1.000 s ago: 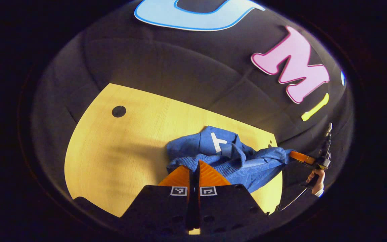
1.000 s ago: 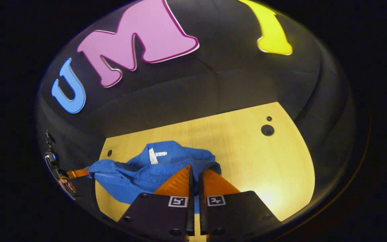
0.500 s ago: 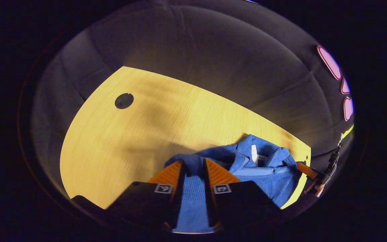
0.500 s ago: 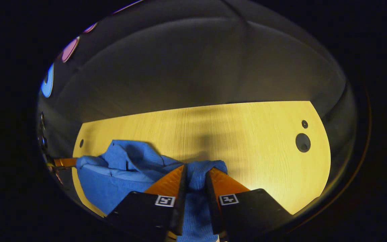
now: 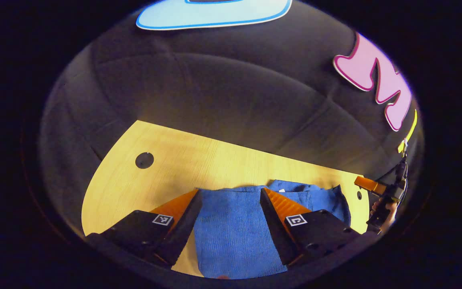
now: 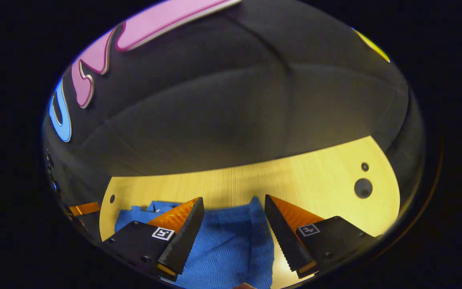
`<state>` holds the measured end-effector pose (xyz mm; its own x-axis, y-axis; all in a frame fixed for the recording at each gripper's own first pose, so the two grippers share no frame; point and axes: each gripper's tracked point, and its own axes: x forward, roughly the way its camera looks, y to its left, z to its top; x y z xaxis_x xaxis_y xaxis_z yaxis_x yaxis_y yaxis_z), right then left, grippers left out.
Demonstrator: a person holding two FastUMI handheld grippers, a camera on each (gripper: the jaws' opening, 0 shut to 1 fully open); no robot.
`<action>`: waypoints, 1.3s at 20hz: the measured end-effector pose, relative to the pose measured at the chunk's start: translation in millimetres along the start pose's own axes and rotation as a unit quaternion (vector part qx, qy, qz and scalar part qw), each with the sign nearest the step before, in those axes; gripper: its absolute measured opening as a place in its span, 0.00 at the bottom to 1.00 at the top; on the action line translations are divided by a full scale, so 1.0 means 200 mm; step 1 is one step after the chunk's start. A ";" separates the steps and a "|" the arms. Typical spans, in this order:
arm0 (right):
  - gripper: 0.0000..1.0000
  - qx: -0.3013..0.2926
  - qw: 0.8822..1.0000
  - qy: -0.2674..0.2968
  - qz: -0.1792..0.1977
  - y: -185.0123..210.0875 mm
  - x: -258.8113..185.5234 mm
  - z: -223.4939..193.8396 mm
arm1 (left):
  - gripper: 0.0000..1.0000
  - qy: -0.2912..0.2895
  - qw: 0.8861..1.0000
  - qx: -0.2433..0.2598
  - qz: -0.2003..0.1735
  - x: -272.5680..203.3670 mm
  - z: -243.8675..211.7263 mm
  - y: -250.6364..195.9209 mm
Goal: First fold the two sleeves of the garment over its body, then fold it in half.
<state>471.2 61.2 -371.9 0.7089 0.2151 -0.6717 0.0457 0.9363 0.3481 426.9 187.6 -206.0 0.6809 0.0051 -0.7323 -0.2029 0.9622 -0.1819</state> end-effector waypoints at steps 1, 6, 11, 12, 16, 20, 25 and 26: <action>0.96 -0.006 1.000 -0.004 -0.001 0.01 -0.05 0.02 | 0.85 -0.008 1.000 0.013 0.002 -0.01 -0.01 -0.04; 0.97 -0.112 0.992 -0.057 -0.010 0.15 -0.45 0.09 | 0.81 -0.054 0.997 0.048 -0.018 -0.28 0.01 -0.21; 0.96 -0.164 0.973 -0.162 -0.016 0.40 -1.09 0.02 | 0.85 -0.131 0.985 0.098 -0.057 -0.77 -0.14 -0.42; 0.96 -0.166 0.971 -0.170 -0.018 0.44 -1.22 -0.06 | 0.84 -0.140 0.983 0.106 -0.058 -0.88 -0.21 -0.44; 0.97 -0.144 0.966 -0.214 -0.009 0.62 -1.76 -0.35 | 0.84 -0.208 0.966 0.145 -0.050 -1.35 -0.48 -0.45; 0.98 -0.125 0.963 -0.239 -0.001 0.71 -2.16 -0.67 | 0.84 -0.248 0.961 0.108 -0.056 -1.74 -0.86 -0.42; 0.98 -0.167 0.954 -0.249 -0.006 0.76 -2.56 -0.93 | 0.84 -0.325 0.939 0.102 -0.044 -2.16 -1.11 -0.34; 0.98 -0.167 0.953 -0.251 -0.001 0.77 -2.63 -0.95 | 0.83 -0.333 0.937 0.095 -0.047 -2.21 -1.15 -0.33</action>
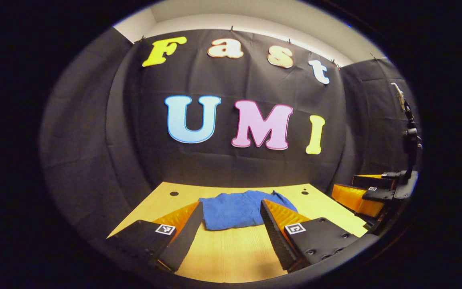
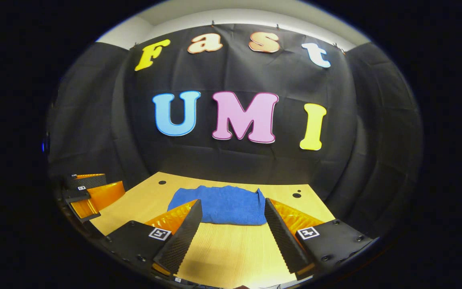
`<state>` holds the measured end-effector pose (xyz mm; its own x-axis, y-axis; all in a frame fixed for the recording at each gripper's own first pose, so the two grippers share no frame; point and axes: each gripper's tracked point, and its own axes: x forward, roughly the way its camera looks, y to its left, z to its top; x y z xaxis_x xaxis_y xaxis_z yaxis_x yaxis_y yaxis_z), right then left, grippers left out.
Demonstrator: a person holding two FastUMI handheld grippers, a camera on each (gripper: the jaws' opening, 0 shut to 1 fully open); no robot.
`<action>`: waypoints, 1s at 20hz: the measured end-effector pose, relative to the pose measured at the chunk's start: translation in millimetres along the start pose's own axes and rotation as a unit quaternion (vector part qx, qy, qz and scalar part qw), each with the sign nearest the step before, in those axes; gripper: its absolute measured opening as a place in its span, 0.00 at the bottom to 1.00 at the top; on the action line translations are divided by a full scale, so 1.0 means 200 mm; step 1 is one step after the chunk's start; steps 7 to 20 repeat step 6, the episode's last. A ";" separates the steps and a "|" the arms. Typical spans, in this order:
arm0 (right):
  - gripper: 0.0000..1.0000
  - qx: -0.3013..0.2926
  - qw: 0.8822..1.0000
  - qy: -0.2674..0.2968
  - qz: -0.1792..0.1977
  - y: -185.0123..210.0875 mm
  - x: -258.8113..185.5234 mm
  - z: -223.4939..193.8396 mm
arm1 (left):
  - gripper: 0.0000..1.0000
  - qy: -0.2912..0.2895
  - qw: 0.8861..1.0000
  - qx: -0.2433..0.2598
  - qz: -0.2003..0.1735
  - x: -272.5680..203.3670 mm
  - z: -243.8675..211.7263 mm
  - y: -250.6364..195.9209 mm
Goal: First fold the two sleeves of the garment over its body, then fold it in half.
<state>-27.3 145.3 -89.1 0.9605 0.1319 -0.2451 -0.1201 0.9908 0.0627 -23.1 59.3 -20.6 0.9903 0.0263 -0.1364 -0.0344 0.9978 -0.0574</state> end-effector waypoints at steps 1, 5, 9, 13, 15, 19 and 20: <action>0.93 0.004 1.000 -0.002 0.003 0.01 -0.06 0.01 | 0.82 -0.004 1.000 -0.006 -0.004 -0.06 0.01 0.00; 0.98 0.008 1.000 -0.015 -0.009 -0.02 -0.20 0.12 | 0.82 -0.008 1.000 0.000 -0.002 -0.14 0.09 0.01; 0.98 0.009 1.000 -0.023 -0.009 -0.01 -0.21 0.15 | 0.82 -0.017 1.000 0.002 0.002 -0.16 0.13 0.02; 0.98 0.009 1.000 -0.023 -0.009 -0.01 -0.21 0.15 | 0.82 -0.017 1.000 0.002 0.002 -0.16 0.13 0.02; 0.98 0.009 1.000 -0.023 -0.009 -0.01 -0.21 0.15 | 0.82 -0.017 1.000 0.002 0.002 -0.16 0.13 0.02; 0.98 0.009 1.000 -0.023 -0.009 -0.01 -0.21 0.15 | 0.82 -0.017 1.000 0.002 0.002 -0.16 0.13 0.02; 0.98 0.009 1.000 -0.023 -0.009 -0.01 -0.21 0.15 | 0.82 -0.017 1.000 0.002 0.002 -0.16 0.13 0.02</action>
